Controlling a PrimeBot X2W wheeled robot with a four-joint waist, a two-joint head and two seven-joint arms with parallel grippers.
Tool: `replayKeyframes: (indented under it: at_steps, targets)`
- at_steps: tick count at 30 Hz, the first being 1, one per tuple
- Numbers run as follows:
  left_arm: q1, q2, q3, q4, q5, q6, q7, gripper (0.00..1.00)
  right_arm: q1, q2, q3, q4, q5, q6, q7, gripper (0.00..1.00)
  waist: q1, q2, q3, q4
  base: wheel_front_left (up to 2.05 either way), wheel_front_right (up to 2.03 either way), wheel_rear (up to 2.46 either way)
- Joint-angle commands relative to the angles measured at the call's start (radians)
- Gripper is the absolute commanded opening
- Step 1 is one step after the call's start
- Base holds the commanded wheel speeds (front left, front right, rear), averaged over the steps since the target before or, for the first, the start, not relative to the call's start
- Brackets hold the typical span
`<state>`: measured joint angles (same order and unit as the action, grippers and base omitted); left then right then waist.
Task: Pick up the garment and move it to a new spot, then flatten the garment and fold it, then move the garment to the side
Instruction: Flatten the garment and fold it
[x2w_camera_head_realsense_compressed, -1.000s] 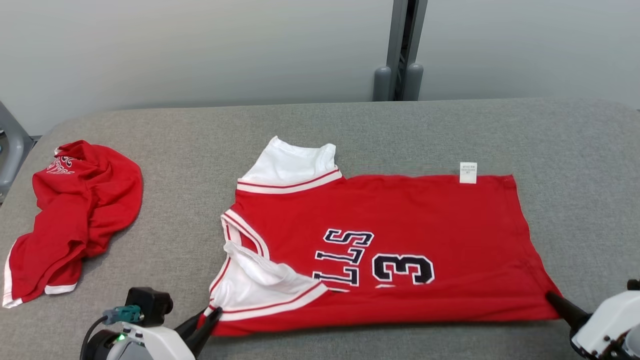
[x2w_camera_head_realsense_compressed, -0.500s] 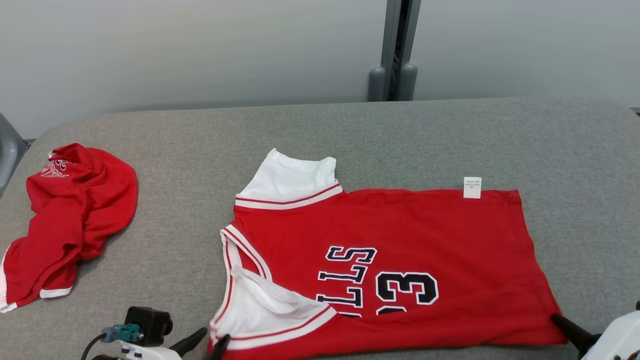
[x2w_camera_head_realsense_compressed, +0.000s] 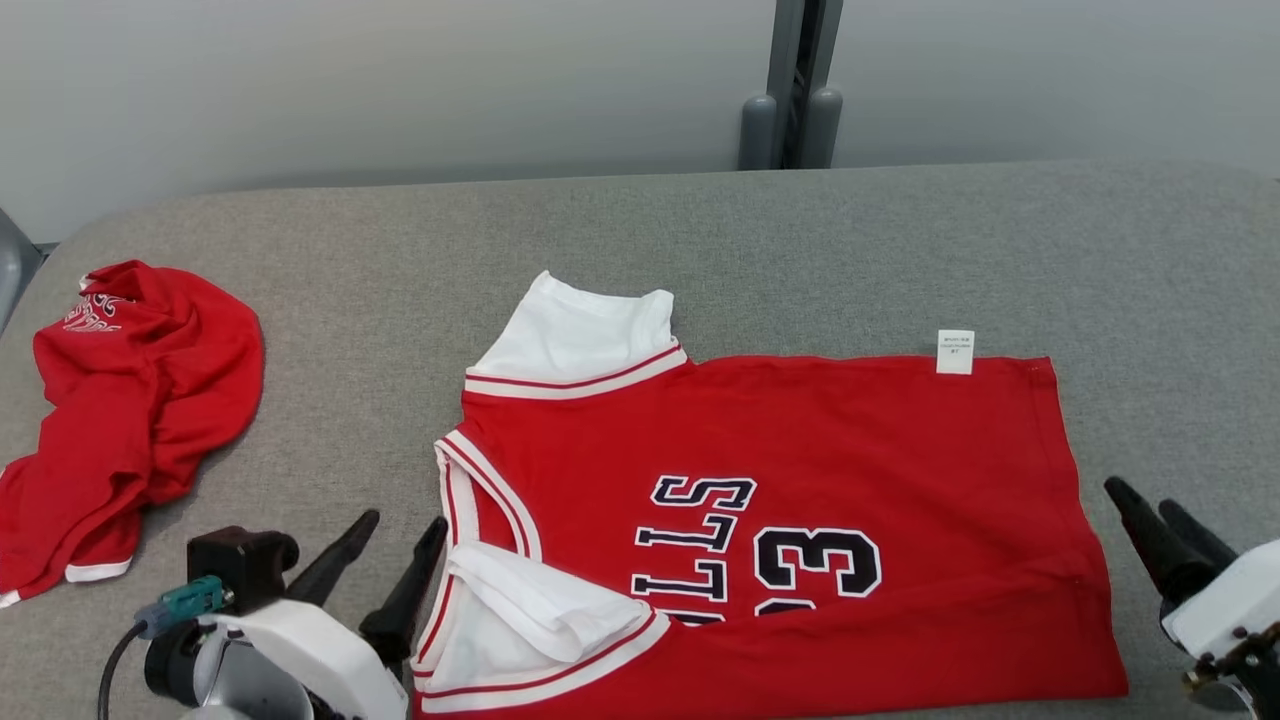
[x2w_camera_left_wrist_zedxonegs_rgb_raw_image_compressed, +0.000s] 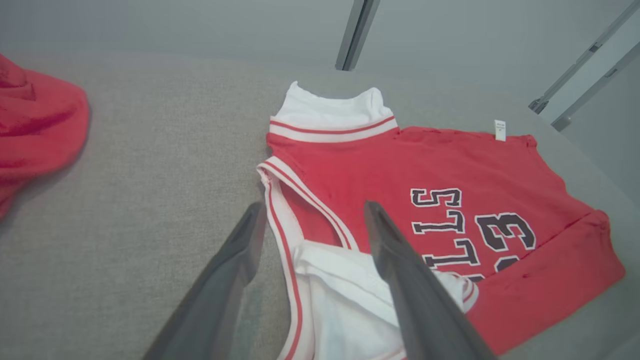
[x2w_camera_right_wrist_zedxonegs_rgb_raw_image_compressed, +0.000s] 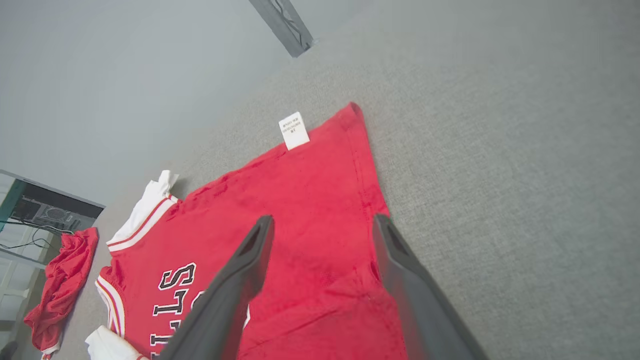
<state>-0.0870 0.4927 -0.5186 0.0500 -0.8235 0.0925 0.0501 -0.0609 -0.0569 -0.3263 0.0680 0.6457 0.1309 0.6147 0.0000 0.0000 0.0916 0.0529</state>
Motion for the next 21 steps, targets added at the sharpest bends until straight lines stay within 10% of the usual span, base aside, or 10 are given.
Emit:
replayKeyframes:
  at_steps: [1, 21]
  targets:
    - [-0.031, -0.011, 0.013, 0.003, 0.010, 0.008, -0.024, 1.00, -0.017, -0.013, 0.022, -0.024, -0.012, 0.000, -0.047, 1.00, 0.0000, 0.0000, 0.019, -0.005, 0.00, 0.00, 0.00]
    - [-0.551, -0.119, -0.007, 0.385, 0.146, -0.030, -0.079, 1.00, -0.230, -0.065, 0.240, -0.054, -0.083, 0.000, -0.429, 1.00, 0.0000, 0.0000, 0.264, -0.107, 0.00, 0.00, 0.00]
